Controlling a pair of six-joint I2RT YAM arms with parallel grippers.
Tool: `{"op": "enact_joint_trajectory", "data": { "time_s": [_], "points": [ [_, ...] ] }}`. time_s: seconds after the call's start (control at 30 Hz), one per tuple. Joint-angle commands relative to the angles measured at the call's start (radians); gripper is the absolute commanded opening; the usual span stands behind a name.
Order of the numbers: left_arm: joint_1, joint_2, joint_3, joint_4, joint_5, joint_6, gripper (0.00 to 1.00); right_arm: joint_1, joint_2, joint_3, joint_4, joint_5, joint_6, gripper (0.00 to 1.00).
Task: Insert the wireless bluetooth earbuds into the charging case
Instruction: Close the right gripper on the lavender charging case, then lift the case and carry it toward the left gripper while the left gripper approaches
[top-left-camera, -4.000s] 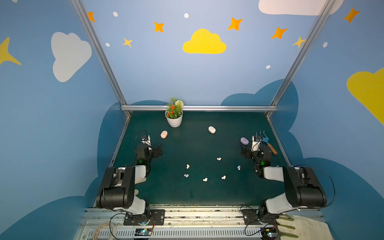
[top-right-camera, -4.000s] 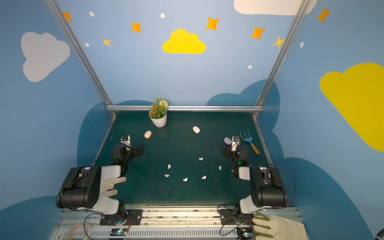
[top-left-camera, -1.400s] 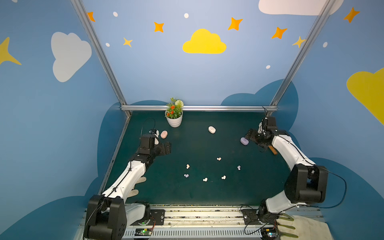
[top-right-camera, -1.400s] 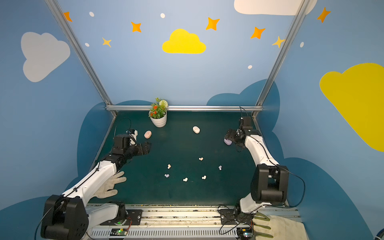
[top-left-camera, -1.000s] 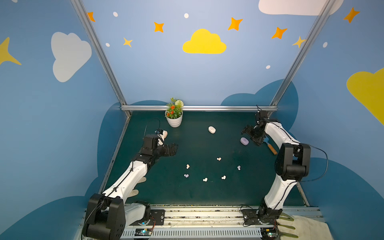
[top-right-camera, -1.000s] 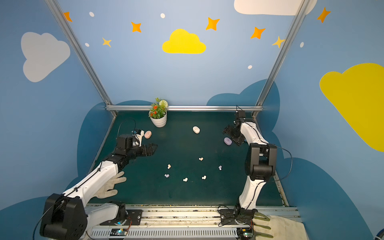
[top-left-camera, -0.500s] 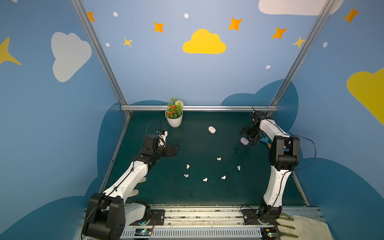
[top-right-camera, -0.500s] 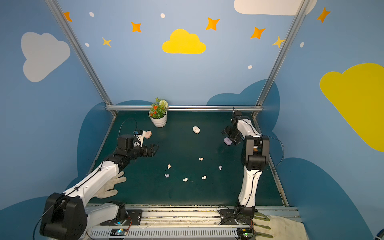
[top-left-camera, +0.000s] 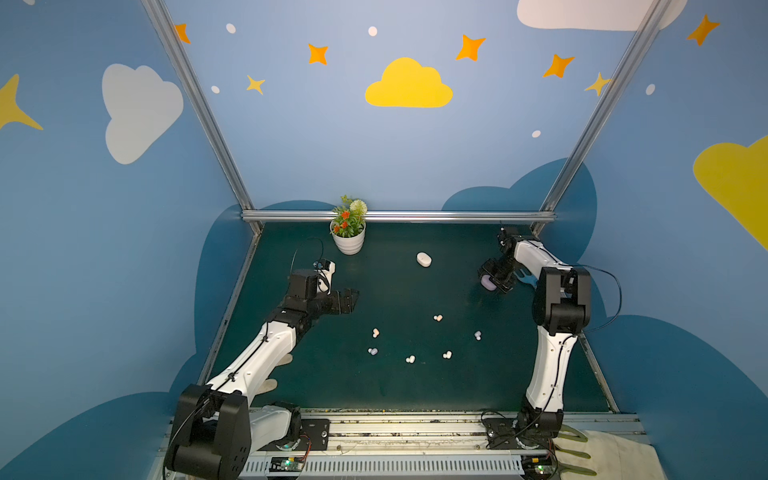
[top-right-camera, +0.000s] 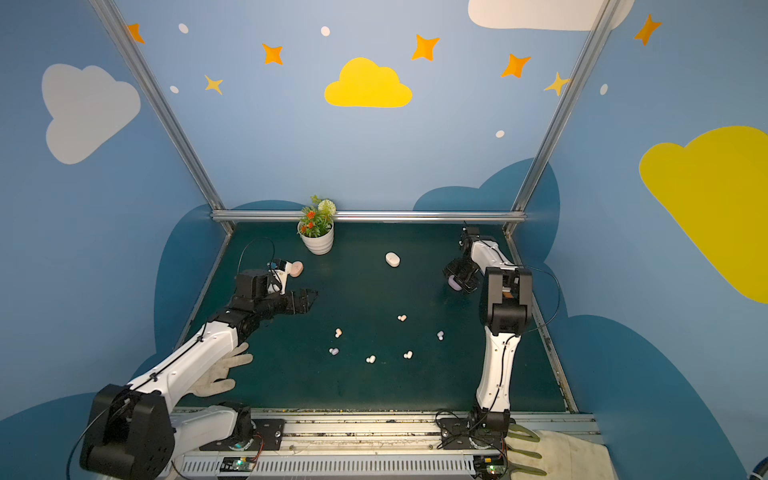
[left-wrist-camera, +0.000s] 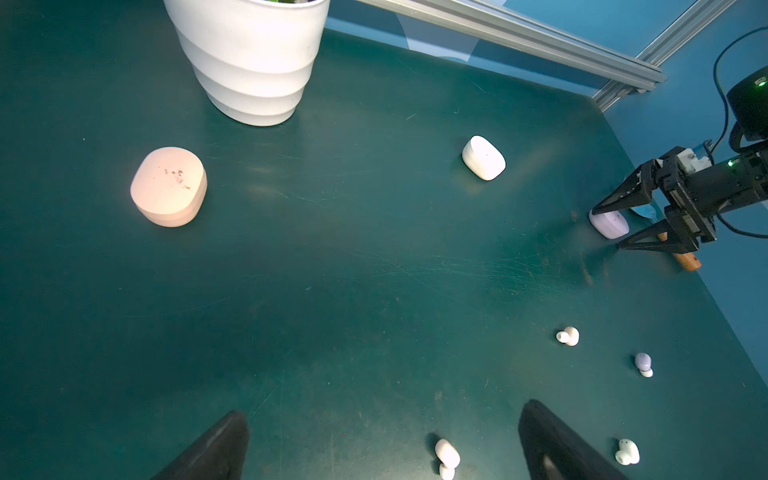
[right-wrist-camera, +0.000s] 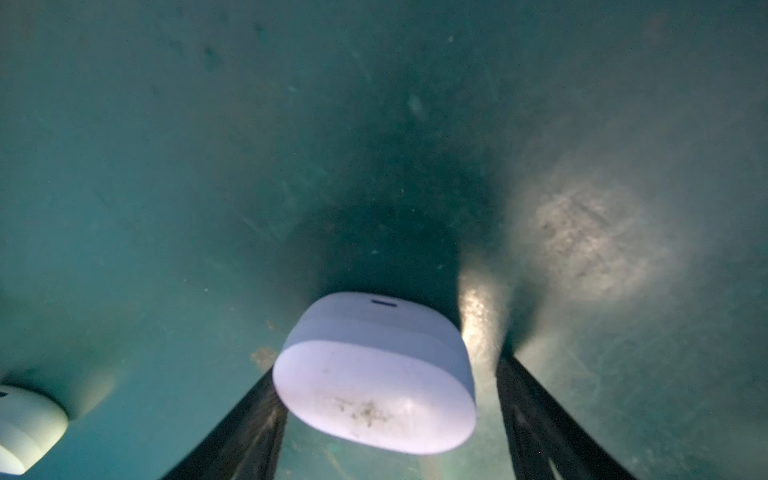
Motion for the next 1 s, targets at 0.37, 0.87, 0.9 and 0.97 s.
{"op": "enact_joint_trajectory", "data": {
  "time_s": [0.37, 0.87, 0.9, 0.97],
  "points": [
    [-0.007, 0.006, -0.002, 0.012, 0.008, 0.011, 1.00, 0.003, 0.029, 0.017, -0.008, 0.008, 0.001, 0.55],
    [-0.149, 0.058, 0.055, -0.026, 0.094, 0.115, 1.00, 0.142, -0.291, -0.206, 0.027, -0.140, -0.155, 0.51],
    [-0.166, 0.069, 0.066, -0.032, 0.094, 0.135, 1.00, 0.164, -0.323, -0.229, 0.027, -0.158, -0.170, 0.51],
    [-0.196, 0.086, 0.088, -0.040, 0.114, 0.184, 1.00, 0.205, -0.380, -0.264, 0.027, -0.199, -0.200, 0.50]
  ]
}}
